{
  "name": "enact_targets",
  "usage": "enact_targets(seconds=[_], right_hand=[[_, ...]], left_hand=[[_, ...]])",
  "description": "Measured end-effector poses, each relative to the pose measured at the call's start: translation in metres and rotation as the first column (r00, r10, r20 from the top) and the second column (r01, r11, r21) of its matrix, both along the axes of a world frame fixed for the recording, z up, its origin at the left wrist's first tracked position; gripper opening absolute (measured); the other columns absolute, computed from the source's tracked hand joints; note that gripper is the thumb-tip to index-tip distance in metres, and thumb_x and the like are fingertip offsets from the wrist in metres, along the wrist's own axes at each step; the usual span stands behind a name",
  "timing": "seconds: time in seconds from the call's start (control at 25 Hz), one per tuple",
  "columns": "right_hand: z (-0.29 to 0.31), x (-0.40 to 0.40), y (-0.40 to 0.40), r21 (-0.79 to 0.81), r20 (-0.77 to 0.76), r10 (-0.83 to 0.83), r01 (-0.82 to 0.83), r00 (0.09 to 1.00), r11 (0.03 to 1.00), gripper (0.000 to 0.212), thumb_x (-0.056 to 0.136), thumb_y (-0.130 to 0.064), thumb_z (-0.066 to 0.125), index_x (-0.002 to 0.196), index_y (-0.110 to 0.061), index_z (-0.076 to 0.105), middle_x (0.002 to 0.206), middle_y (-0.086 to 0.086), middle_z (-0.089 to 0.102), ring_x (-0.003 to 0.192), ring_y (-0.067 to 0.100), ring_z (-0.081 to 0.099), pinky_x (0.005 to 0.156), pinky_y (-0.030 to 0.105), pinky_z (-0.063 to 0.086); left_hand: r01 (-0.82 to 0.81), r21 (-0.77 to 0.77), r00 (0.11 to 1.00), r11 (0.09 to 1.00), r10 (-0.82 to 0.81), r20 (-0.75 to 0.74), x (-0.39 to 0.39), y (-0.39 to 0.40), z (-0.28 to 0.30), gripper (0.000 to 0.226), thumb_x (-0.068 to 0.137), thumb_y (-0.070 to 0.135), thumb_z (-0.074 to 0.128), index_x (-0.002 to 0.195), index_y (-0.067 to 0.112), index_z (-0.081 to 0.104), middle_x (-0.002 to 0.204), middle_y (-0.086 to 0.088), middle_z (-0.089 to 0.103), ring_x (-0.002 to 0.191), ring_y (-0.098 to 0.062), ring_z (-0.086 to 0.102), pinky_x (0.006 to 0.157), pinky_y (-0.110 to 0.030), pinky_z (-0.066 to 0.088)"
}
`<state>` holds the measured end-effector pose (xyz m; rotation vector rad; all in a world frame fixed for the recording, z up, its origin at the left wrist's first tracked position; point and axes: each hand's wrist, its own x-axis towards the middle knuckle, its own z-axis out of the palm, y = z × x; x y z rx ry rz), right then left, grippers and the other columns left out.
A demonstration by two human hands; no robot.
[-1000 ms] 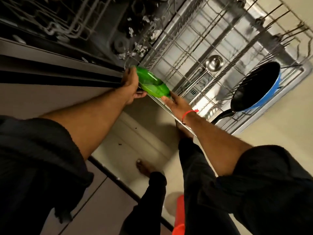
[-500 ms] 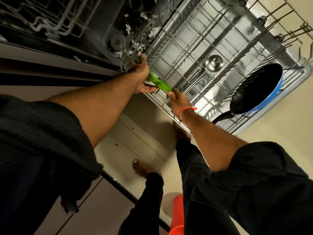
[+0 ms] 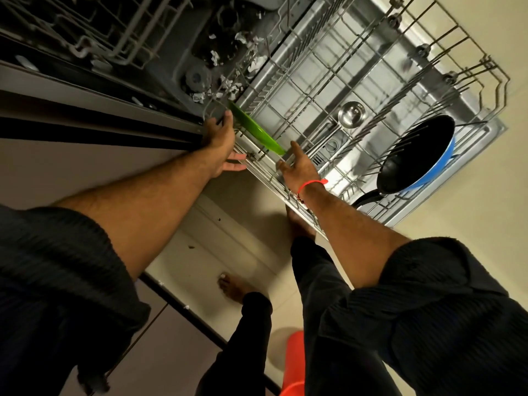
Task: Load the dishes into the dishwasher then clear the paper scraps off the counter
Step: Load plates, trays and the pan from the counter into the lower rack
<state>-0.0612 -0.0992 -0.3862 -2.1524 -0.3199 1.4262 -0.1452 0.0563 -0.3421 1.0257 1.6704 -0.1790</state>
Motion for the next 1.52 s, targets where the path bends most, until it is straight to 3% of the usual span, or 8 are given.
enact_targets(seconds=[0.24, 0.36, 0.6, 0.76, 0.96, 1.08, 1.24, 1.52], right_hand=[[0.059, -0.024, 0.002, 0.246, 0.251, -0.033, -0.03, 0.968, 0.969, 0.04, 0.093, -0.009, 0.054, 0.132, -0.014, 0.056, 0.119, 0.011, 0.06, 0.102, 0.026, 0.06, 0.093, 0.04, 0.051], [0.113, -0.054, 0.013, 0.351, 0.235, -0.014, -0.071, 0.972, 0.934, 0.033, 0.091, -0.004, 0.053, 0.12, -0.013, 0.065, 0.099, 0.003, 0.069, 0.076, 0.017, 0.061, 0.074, 0.019, 0.046], [0.25, -0.137, 0.023, 0.503, 0.308, 0.11, -0.26, 0.945, 0.824, 0.026, 0.094, -0.004, 0.052, 0.11, -0.012, 0.071, 0.087, -0.008, 0.068, 0.075, -0.003, 0.056, 0.069, 0.001, 0.04], [0.343, -0.201, 0.034, 0.637, 0.27, 0.05, -0.217, 0.962, 0.739, 0.022, 0.098, -0.009, 0.052, 0.107, -0.015, 0.07, 0.075, -0.007, 0.069, 0.066, 0.004, 0.06, 0.066, 0.008, 0.043], [0.413, -0.28, 0.063, 0.732, 0.21, 0.049, -0.191, 0.976, 0.654, 0.023, 0.097, -0.007, 0.05, 0.104, -0.018, 0.069, 0.074, 0.002, 0.071, 0.057, 0.015, 0.059, 0.058, 0.025, 0.048], [0.444, -0.327, 0.094, 0.732, 0.151, 0.144, -0.209, 0.978, 0.649, 0.025, 0.097, -0.006, 0.05, 0.11, -0.022, 0.065, 0.08, 0.001, 0.071, 0.057, 0.014, 0.06, 0.05, 0.025, 0.049], [0.471, -0.371, 0.14, 0.665, 0.146, 0.307, -0.323, 0.94, 0.674, 0.035, 0.095, -0.01, 0.055, 0.13, -0.017, 0.056, 0.095, 0.002, 0.066, 0.074, 0.017, 0.063, 0.061, 0.032, 0.054], [0.5, -0.404, 0.229, 0.669, 0.182, 0.413, -0.42, 0.892, 0.613, 0.037, 0.093, -0.005, 0.058, 0.129, -0.013, 0.06, 0.119, 0.005, 0.066, 0.104, 0.013, 0.062, 0.095, 0.036, 0.05]], left_hand=[[0.035, 0.253, 0.998, 0.967, -0.046, 0.039, -0.038, -0.021, 0.054, 0.042, 0.105, 0.05, 0.038, 0.14, 0.027, 0.043, 0.131, 0.001, 0.06, 0.072, -0.013, 0.068, 0.043, -0.028, 0.055], [0.023, 0.412, 0.992, 0.911, -0.074, 0.107, -0.069, -0.036, 0.102, 0.036, 0.106, 0.042, 0.04, 0.133, 0.021, 0.052, 0.119, -0.001, 0.066, 0.08, -0.02, 0.07, 0.048, -0.025, 0.055], [0.011, 0.573, 0.968, 0.819, -0.153, 0.201, -0.183, -0.068, 0.22, 0.025, 0.104, 0.042, 0.041, 0.116, 0.03, 0.06, 0.094, 0.021, 0.069, 0.084, -0.017, 0.072, 0.077, -0.033, 0.056], [-0.133, 0.724, 0.939, 0.677, -0.146, 0.31, -0.268, -0.073, 0.308, 0.029, 0.107, 0.032, 0.043, 0.126, 0.02, 0.062, 0.106, 0.005, 0.072, 0.076, -0.012, 0.072, 0.066, -0.022, 0.053], [-0.363, 0.738, 0.885, 0.569, -0.039, 0.464, -0.375, -0.054, 0.388, 0.023, 0.107, 0.03, 0.044, 0.122, 0.027, 0.061, 0.105, 0.006, 0.072, 0.071, -0.018, 0.073, 0.058, -0.032, 0.054], [-0.47, 0.717, 0.86, 0.515, 0.086, 0.502, -0.439, -0.035, 0.42, 0.022, 0.107, 0.032, 0.044, 0.123, 0.026, 0.058, 0.11, 0.003, 0.071, 0.069, -0.017, 0.071, 0.047, -0.025, 0.044], [-0.595, 0.66, 0.795, 0.458, 0.217, 0.566, -0.501, -0.01, 0.447, 0.022, 0.105, 0.029, 0.049, 0.126, 0.027, 0.053, 0.12, -0.004, 0.065, 0.076, -0.016, 0.069, 0.043, -0.025, 0.047], [-0.632, 0.629, 0.774, 0.452, 0.336, 0.536, -0.544, 0.063, 0.459, 0.027, 0.101, 0.02, 0.055, 0.128, 0.02, 0.054, 0.118, -0.008, 0.063, 0.079, -0.018, 0.068, 0.051, -0.031, 0.054]])
